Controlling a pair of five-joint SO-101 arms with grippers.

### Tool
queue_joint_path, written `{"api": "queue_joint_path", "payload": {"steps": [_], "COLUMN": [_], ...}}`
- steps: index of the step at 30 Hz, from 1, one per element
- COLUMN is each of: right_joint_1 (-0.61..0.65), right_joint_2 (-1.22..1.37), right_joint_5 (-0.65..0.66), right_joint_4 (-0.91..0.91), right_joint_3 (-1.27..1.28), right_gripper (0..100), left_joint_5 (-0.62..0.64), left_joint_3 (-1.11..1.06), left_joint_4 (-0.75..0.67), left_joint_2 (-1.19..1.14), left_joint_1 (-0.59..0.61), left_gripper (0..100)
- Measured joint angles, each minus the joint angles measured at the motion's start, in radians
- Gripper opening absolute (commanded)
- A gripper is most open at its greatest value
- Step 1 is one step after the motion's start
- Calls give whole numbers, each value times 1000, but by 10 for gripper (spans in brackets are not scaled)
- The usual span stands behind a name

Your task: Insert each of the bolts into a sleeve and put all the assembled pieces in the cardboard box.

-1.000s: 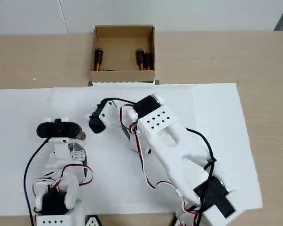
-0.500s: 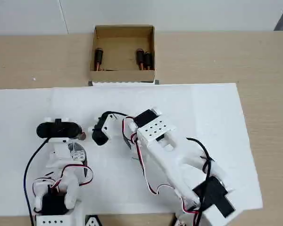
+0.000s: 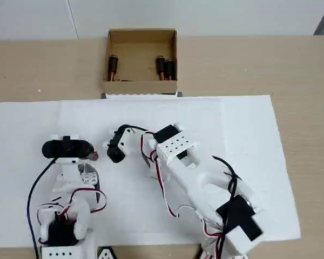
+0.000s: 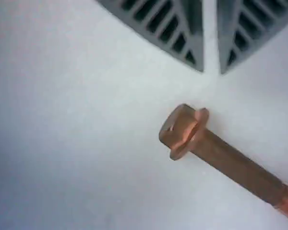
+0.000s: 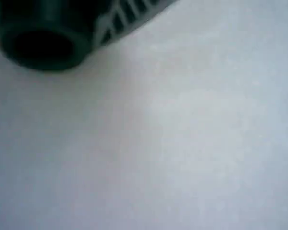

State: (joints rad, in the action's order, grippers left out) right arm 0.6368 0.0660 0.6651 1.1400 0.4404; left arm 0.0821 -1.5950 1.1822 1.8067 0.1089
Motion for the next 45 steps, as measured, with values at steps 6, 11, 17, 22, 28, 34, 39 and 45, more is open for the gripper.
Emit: {"api": "queue_joint_path", "payload": {"steps": [6,11,17,22,28,34,39,45], "right_joint_1": [-29,-100,-187,-242,-334,-413,-494,-569], "right_joint_2": [17,23,23,-55,-328,-529,-629,-698], "right_joint_5": [-3,-72,-120,-126,-169,-176,-176,-180], "right_joint_4": [58,187,391,531,557,557,559,557], "right_joint_3": [-61,-221,-451,-526,-520,-361,-212,-83], "right_gripper": [6,6,7,5,4,4,4,4], "left_joint_5": [0,0,0,0,-5,-115,-226,-262], "left_joint_3": [0,0,0,0,-2,66,180,385], "left_joint_4": [0,0,0,0,-8,-25,-15,6], "left_joint_2": [0,0,0,0,0,-2,-83,-399], "left_joint_1": [0,0,0,0,18,92,163,218], "left_gripper": [6,6,9,11,26,100,100,100]}}
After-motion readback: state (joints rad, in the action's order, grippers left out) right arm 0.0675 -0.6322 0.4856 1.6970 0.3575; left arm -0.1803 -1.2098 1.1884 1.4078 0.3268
